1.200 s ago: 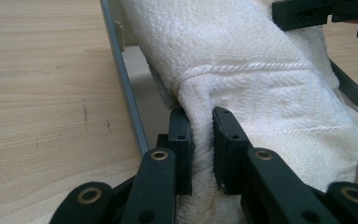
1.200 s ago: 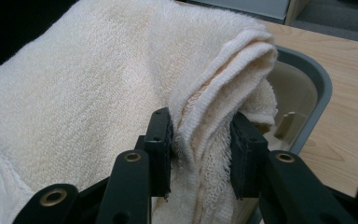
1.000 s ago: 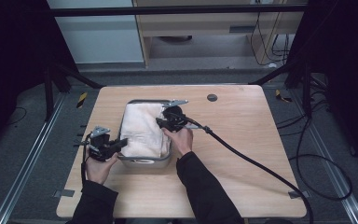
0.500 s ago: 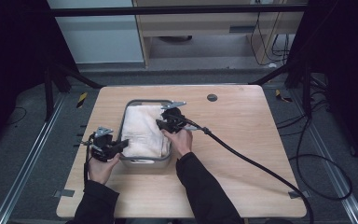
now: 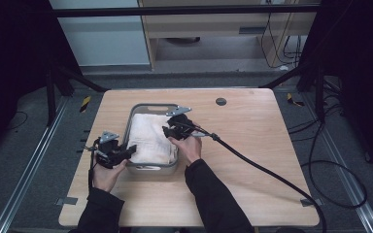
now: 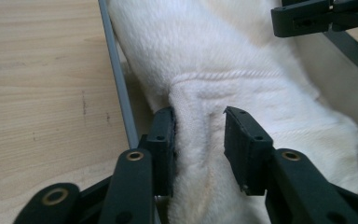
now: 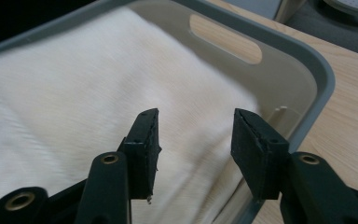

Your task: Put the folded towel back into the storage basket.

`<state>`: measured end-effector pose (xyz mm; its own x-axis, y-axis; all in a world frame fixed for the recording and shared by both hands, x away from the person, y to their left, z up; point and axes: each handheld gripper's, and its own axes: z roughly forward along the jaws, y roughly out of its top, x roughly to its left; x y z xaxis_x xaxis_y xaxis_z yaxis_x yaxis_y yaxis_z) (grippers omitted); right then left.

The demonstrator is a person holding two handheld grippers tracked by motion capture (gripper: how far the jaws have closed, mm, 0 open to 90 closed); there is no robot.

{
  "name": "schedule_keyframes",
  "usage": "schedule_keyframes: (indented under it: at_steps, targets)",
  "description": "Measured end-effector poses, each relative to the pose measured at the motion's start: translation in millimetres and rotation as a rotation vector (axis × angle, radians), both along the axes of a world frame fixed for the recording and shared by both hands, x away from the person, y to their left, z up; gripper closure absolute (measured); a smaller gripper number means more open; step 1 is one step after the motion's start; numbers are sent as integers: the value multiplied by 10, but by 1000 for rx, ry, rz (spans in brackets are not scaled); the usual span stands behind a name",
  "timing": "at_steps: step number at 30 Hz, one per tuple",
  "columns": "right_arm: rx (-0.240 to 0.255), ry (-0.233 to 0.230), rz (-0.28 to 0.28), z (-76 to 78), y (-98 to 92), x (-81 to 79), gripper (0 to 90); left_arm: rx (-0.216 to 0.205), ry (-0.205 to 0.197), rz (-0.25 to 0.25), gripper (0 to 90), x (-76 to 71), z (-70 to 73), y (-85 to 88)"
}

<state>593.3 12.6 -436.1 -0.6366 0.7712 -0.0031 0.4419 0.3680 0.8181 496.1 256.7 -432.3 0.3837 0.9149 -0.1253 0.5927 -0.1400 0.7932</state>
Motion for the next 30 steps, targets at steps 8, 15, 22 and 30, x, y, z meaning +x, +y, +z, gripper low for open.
schedule_keyframes:
  at_steps: [8, 15, 22, 30]
  targets:
    - [58, -43, 2, 241, -101, -89, 455, -49, -77, 18, 554, -85, 154, 85]
    - [104, -72, -20, 439, -347, -180, 317, -68, -144, 13, 458, -159, 229, 110]
    - [125, -60, -32, 526, -677, -298, 207, -54, -197, 22, 353, -238, 263, 165]
    - [145, -44, -66, 420, -1158, -499, 146, -40, -244, 31, 255, -309, 198, 278]
